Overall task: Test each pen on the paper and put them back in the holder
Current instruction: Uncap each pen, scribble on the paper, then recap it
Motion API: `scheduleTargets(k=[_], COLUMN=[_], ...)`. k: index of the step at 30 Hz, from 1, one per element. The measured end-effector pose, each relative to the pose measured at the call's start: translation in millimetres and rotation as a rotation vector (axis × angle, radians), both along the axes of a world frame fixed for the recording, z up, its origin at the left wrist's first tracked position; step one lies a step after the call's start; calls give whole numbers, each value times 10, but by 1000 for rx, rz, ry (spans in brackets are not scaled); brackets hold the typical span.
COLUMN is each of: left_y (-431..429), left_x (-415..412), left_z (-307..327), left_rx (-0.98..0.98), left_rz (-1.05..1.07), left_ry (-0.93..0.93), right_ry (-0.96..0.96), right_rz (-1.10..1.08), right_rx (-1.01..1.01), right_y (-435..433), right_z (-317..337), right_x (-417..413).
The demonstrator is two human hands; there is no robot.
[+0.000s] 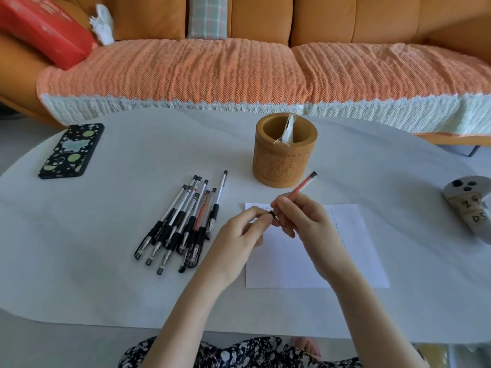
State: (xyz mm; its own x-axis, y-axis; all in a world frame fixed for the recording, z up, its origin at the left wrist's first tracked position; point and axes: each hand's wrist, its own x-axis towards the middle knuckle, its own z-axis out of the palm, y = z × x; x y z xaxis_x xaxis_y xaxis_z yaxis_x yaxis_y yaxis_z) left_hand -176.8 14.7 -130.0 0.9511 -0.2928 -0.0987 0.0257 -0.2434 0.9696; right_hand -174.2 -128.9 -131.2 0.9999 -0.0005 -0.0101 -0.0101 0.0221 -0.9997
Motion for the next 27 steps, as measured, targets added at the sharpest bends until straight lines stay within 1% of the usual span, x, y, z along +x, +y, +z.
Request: scheduleTargets(k=[2, 5, 6, 8, 10, 12, 15, 18, 22, 27], left_y=[34, 170, 206, 241, 239, 225, 135, -4, -86, -130], left_x=[-33, -84, -106, -138, -146, -144, -173, -227, -254, -277], left_z=[-31, -55, -55, -65, -61, -47, -45, -99, -151, -223], left_rx=[79, 331, 417, 529, 612, 684, 759, 788, 788, 774], left_rz=[34, 42, 12, -72, -131, -143, -146, -112, -49, -2], left_ry=[-29, -164, -190, -188, -164, -161, -219, -297, -356, -375], right_ry=[3, 39, 64, 119, 146, 145, 122, 116, 106, 12], right_rz=[-118, -283, -302, -294, -249, -211, -193, -166, -264, -428], right_rx=[85, 317, 345, 345, 314, 295, 234, 120, -92, -227], right_y=[-38, -245, -312, -384, -367, -305, -221, -137, -4, 63], right_z=[-8, -4, -9, -44, -76, -90, -90, -101, -152, -246], right_x=[19, 77, 83, 75, 72, 80, 85, 89, 145, 187])
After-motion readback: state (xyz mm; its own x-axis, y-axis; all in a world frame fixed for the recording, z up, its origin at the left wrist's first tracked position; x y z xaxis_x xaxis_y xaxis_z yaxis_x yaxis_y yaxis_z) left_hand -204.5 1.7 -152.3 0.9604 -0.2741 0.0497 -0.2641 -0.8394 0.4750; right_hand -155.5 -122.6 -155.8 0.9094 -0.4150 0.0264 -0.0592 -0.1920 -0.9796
